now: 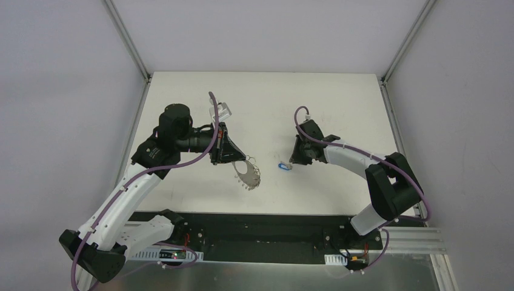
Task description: Put the keys on the keyring
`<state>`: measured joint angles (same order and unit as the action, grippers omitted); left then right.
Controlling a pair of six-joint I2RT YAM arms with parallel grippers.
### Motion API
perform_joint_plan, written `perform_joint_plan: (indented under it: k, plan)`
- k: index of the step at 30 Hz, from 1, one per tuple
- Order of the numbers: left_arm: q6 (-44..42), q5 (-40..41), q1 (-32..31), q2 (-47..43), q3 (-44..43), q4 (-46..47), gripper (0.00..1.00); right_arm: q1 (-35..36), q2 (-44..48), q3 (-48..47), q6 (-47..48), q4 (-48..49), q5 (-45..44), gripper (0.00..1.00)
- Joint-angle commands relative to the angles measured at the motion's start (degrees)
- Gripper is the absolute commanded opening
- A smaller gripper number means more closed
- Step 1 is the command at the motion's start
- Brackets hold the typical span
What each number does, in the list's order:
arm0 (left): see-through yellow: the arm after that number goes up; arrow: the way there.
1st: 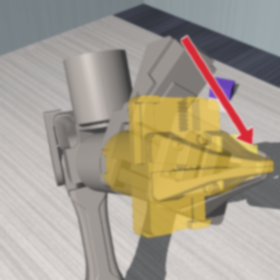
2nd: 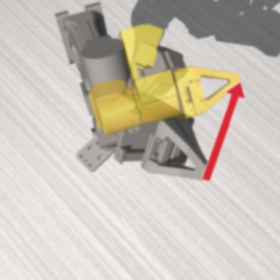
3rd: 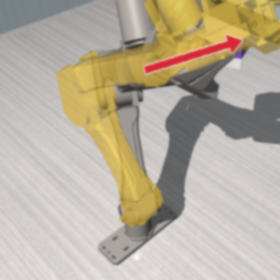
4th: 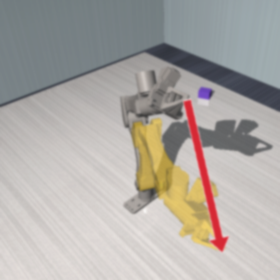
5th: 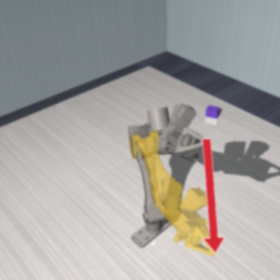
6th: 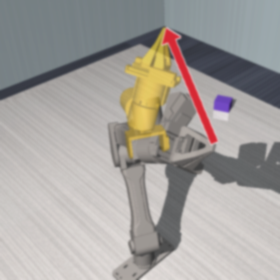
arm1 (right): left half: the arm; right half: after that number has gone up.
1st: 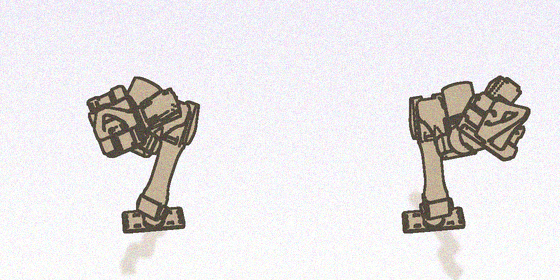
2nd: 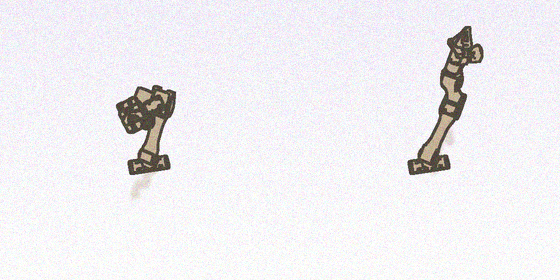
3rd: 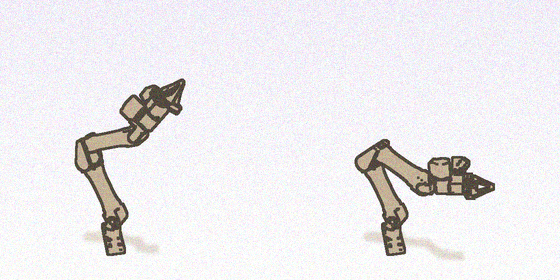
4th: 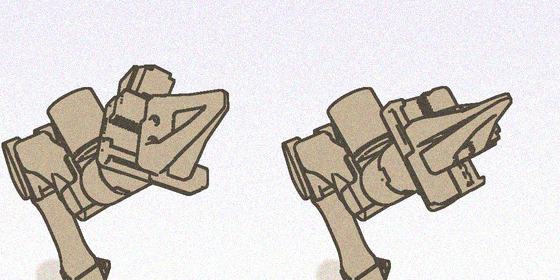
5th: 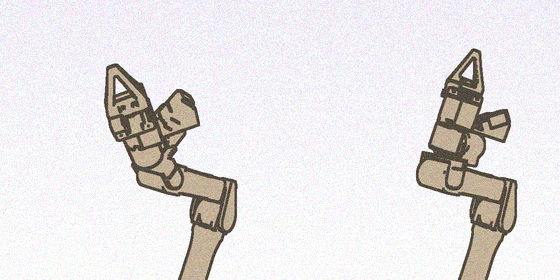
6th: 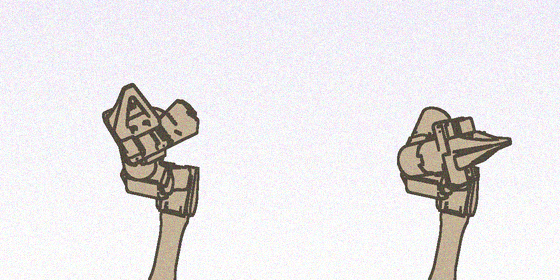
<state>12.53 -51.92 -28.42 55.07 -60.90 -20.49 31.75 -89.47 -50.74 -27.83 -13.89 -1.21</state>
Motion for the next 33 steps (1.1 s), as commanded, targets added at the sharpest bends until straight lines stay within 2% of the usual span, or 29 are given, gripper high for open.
perform_joint_plan:
  k: [1,28,33]
  plan:
    - [-1.28,-0.16,0.13,-1.37,0.51,1.68,0.00,-0.20,-1.41,0.29,0.28,1.87,0.33,0.19]
    - [-0.96,-0.37,0.12,-1.65,0.76,1.68,0.00,2.30,-2.75,0.82,2.33,1.78,-1.20,0.18]
    - [-0.95,-0.35,0.12,-1.90,0.83,1.68,0.00,2.72,-3.13,0.70,2.40,1.84,-0.94,0.07]
